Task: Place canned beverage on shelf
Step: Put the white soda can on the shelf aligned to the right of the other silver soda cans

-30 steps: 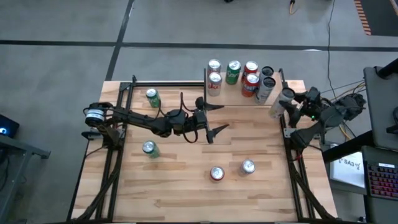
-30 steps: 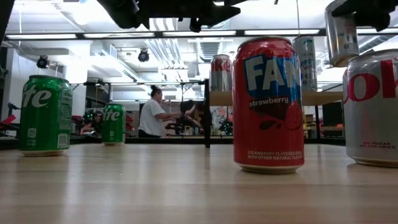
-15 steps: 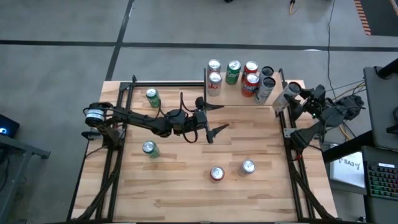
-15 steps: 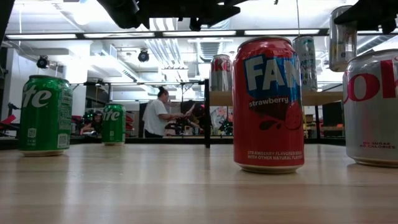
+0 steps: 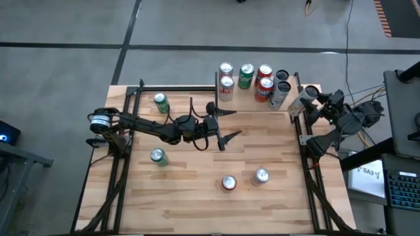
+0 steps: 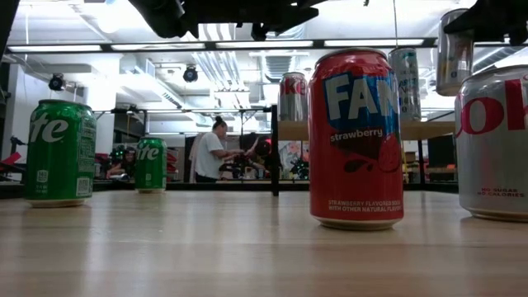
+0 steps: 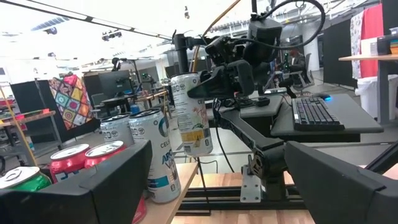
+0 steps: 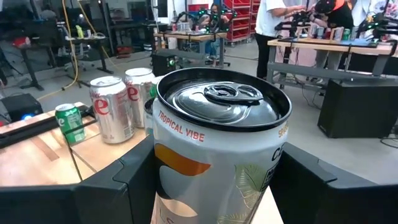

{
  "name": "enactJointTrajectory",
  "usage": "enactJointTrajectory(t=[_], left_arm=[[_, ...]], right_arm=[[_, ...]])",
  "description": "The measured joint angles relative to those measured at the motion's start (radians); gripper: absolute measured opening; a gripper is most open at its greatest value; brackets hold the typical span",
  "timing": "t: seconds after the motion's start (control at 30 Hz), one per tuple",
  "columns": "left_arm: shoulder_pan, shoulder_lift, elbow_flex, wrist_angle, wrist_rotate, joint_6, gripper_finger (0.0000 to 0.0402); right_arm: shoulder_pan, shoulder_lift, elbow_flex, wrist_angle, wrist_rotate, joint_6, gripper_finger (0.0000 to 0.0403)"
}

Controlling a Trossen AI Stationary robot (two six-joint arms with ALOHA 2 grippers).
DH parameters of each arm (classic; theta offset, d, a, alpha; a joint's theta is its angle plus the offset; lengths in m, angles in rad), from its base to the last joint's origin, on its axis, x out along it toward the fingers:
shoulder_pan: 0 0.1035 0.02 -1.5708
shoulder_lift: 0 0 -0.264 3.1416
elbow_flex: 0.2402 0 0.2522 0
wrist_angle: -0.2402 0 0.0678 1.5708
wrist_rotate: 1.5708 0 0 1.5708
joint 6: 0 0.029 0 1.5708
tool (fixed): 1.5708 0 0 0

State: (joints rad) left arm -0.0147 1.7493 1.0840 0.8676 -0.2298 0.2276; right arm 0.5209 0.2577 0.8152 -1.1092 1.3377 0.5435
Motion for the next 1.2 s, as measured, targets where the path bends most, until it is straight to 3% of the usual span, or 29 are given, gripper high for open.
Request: enactJointTrajectory(t=[0.4,0.83,1.2], left_arm=[[0.0,0.0,0.0,0.0,0.0,0.0,0.0352],[0.0,0.0,0.0,0.014,0.0,0.0,0.0352],[0.0,0.0,0.0,0.014,0.001,-0.008,0.0352]], right_arm=[[-0.001,0.009,-0.031,0.0,0.089,0.065,0.023],[-0.004,0.102,-0.035,0.0,0.105,0.041,0.023],[-0.068,0.104,-0.035,-0.007,0.114,0.044,0.023]])
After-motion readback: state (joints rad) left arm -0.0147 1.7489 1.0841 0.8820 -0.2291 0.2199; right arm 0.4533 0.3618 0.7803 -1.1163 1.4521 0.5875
